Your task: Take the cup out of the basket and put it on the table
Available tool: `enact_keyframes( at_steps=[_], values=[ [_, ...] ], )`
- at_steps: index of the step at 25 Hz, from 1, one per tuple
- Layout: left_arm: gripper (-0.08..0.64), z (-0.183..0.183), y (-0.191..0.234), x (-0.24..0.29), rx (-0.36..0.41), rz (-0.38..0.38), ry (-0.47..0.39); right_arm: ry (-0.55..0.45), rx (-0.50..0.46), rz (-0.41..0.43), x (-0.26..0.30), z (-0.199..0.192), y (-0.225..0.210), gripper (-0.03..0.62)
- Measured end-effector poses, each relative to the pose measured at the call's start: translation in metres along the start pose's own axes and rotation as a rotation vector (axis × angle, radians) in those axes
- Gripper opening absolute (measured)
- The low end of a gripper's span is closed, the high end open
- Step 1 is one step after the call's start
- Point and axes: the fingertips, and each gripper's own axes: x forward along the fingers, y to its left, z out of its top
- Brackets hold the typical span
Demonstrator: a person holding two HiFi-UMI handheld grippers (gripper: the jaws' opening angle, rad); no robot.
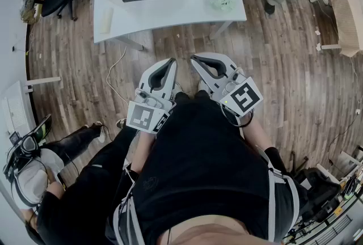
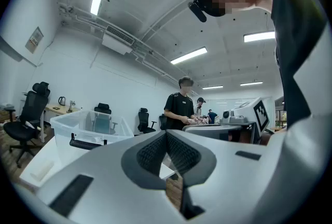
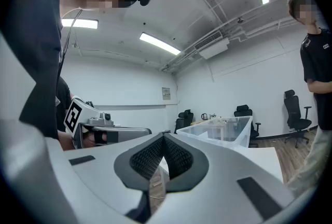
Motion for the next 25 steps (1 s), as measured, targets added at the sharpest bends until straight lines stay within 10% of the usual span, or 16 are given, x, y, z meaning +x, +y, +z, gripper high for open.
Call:
enact_keyframes(
  at_steps=[25],
  values=[
    [0.018,-0.005,-0.03,0.042,0.007,0.063,0.009,-0.115,-0.001,0.007,-0.038,0.01,-0.043,0.015]
  ],
)
